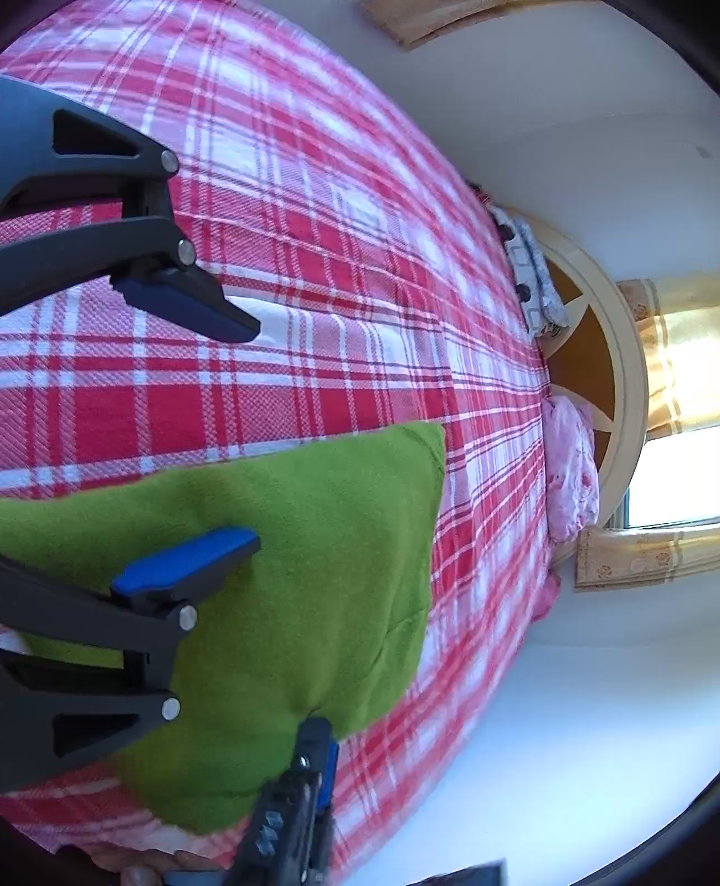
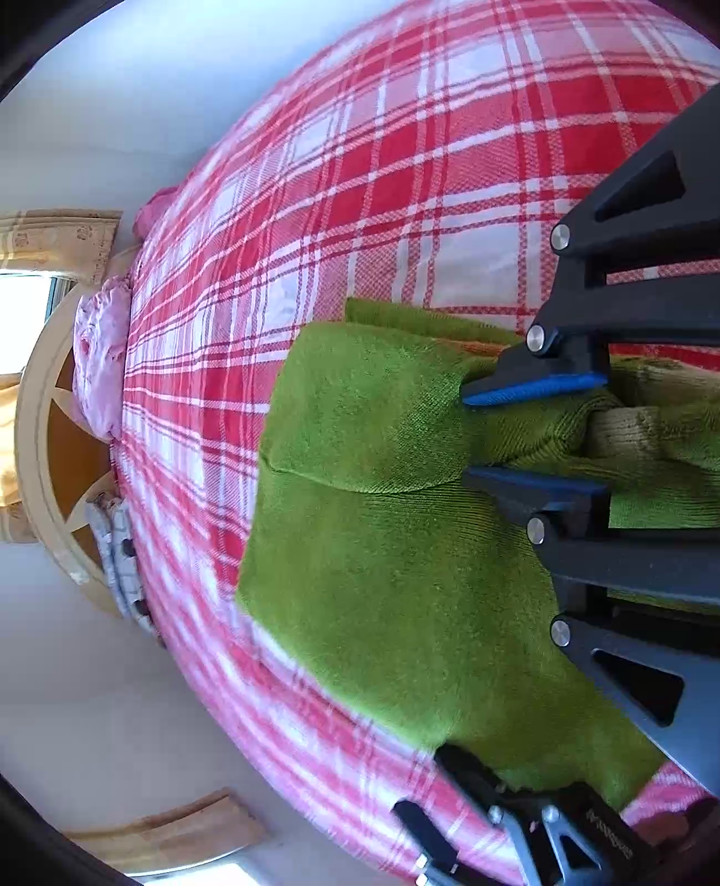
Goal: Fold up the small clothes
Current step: 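Grasp the folded sweater edge with the right gripper while the left gripper grasps it too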
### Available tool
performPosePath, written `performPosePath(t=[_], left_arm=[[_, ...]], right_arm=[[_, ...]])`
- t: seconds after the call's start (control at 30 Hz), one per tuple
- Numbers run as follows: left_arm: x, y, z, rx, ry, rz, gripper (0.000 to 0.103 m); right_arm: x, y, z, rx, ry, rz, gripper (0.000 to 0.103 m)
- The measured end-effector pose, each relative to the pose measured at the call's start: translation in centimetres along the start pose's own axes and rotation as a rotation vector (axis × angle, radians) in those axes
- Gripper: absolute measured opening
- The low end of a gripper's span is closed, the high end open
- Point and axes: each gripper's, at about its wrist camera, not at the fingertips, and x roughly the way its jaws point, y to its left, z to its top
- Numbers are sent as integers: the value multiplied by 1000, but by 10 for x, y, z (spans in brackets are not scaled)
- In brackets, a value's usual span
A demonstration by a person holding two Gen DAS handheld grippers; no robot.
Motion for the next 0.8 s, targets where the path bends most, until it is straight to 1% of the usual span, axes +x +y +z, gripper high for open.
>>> performPosePath(t=[0.03,0.07,0.1,0.13,0.17,0.2,0.27,0.33,0.43,0.47,0.5,0.53,0.6,0.67,0.7,0.73,0.8], left_arm=[[-1,8,0,-26,9,-25,72],[-1,14,2,-49,19,-39,72],[1,18,4,-67,27,-49,72],[3,21,7,-85,32,-63,72],[6,23,13,-98,34,-75,72],[8,23,17,-102,32,-78,72],[16,19,27,-106,30,-102,72],[26,17,37,-126,46,-138,72],[47,14,47,-196,75,-223,72],[59,13,49,-233,105,-262,72],[67,13,48,-255,134,-276,72],[78,13,46,-290,168,-298,72],[90,15,40,-343,201,-343,74],[100,16,32,-374,237,-369,77],[105,16,27,-383,246,-388,78],[104,14,24,-369,223,-394,78],[102,8,24,-334,209,-384,78]], right_arm=[[-9,-5,-2,38,-23,26,25],[-19,-12,-6,84,-53,56,31],[-30,-20,-11,136,-84,85,50],[-38,-26,-14,174,-103,101,73],[-45,-34,-18,214,-121,110,80],[-50,-43,-20,253,-136,128,82],[-49,-58,-19,310,-118,170,82],[-44,-71,-15,357,-104,174,82],[-28,-83,-4,390,-100,214,82],[-20,-84,-1,397,-90,235,82],[-10,-83,3,399,-76,250,82],[-2,-81,6,395,-59,242,82],[19,-74,10,372,-19,222,82],[35,-66,7,346,23,243,82],[38,-58,5,303,4,221,83],[38,-52,5,264,-5,203,83],[40,-43,5,211,-1,178,82]])
